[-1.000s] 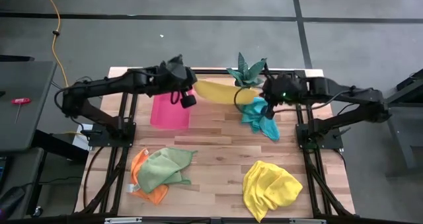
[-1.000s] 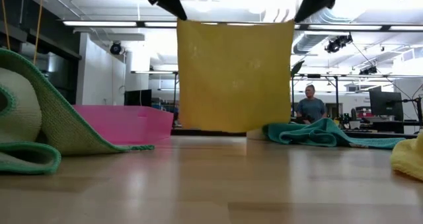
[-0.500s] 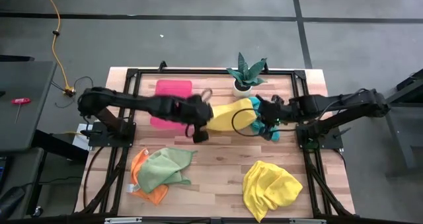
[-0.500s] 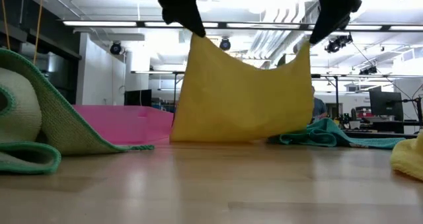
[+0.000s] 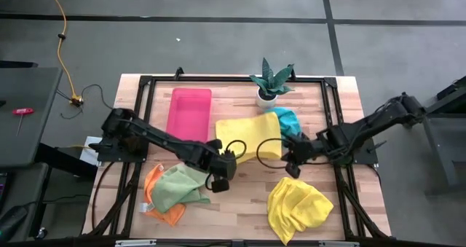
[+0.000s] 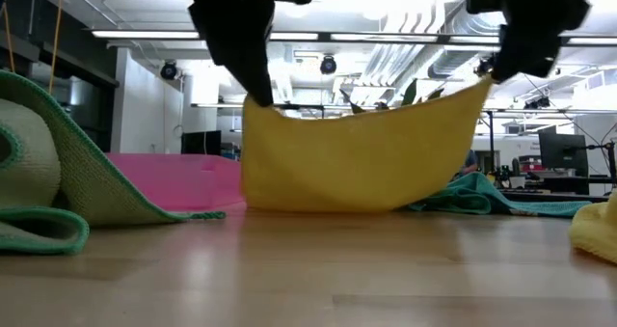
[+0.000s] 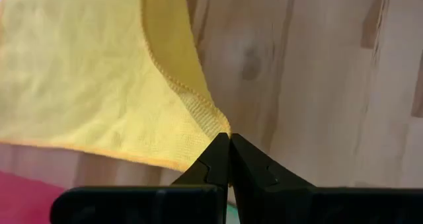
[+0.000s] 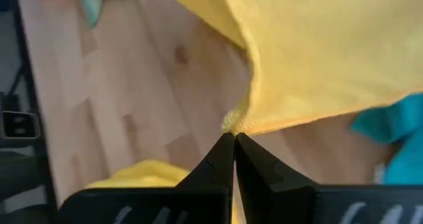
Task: Fold microfiber towels
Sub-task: Fold the top yellow microfiber towel
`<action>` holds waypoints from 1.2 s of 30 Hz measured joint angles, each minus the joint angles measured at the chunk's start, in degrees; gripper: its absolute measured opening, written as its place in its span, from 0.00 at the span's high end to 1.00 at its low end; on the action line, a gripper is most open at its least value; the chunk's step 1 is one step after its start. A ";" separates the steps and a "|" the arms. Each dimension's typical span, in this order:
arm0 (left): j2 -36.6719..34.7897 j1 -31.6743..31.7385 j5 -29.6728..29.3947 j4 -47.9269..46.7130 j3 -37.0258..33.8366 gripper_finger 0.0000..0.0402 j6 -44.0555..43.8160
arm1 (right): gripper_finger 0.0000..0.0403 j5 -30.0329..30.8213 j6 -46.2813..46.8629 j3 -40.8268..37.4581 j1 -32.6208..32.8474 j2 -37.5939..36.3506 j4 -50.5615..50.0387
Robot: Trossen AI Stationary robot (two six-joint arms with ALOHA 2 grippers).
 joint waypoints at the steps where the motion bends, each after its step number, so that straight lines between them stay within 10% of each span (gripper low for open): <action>1: 0.21 -0.42 0.01 -0.11 0.00 1.00 -0.72 | 1.00 -0.02 1.74 -0.55 0.99 0.00 0.78; 22: -0.89 -5.24 9.10 5.43 -9.09 1.00 -12.51 | 1.00 -7.82 22.55 -3.48 13.52 9.39 16.28; 36: -4.95 1.82 6.60 4.10 -9.37 1.00 -0.09 | 1.00 -6.98 25.30 -3.48 8.90 9.68 14.53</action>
